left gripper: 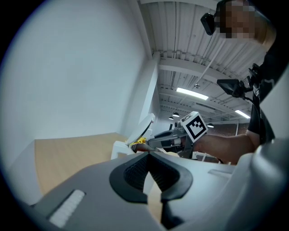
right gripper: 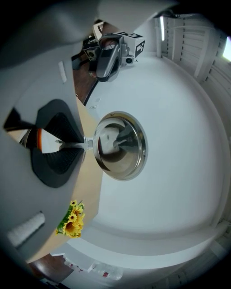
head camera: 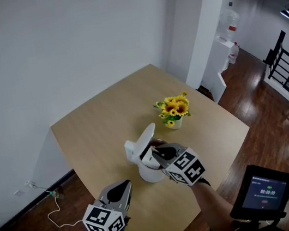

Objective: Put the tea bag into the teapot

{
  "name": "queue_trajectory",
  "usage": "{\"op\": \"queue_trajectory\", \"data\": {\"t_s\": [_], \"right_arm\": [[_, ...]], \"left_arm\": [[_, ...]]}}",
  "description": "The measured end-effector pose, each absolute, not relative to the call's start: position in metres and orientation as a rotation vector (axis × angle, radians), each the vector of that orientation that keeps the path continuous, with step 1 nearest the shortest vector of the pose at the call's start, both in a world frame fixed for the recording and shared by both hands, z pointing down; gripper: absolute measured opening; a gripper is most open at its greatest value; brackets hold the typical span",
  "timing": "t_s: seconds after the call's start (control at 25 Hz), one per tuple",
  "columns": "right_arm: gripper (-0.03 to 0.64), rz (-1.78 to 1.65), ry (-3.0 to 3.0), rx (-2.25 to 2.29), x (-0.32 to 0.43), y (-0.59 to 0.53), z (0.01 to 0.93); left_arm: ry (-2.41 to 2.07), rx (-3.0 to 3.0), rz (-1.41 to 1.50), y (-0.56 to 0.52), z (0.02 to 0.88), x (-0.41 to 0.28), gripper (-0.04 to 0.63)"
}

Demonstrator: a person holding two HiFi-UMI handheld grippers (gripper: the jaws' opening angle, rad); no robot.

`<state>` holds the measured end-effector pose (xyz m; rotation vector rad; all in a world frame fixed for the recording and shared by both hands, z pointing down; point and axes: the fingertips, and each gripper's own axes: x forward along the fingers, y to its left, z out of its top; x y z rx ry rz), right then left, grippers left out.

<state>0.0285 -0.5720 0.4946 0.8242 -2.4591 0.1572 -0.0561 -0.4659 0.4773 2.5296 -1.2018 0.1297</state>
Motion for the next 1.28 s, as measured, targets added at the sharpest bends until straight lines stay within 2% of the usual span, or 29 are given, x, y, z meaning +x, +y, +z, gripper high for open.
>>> {"op": "queue_trajectory", "data": {"t_s": [0.28,0.44,0.84,1.28], "right_arm": [[0.048,0.117,-2.389,0.744,0.026,-0.563,0.509],[0.095,0.148,-2.405,0.731,0.026,-0.563,0.512],[0.095,0.136,-2.483,0.821,0.037,-0.553,0.483],[0.073,0.183,-2.803,0.902,0.042,-0.472,0.396]], "left_arm": [[-1.221,2.508,0.132,-0.463,0.484,-0.061,0.003],[-1.229,2.497,0.129,-0.464,0.486,-0.061,0.003],[-1.22,2.519,0.118,-0.457,0.478,-0.061,0.003],[-1.172,2.596,0.082,-0.406,0.442,-0.049,0.003]]}}
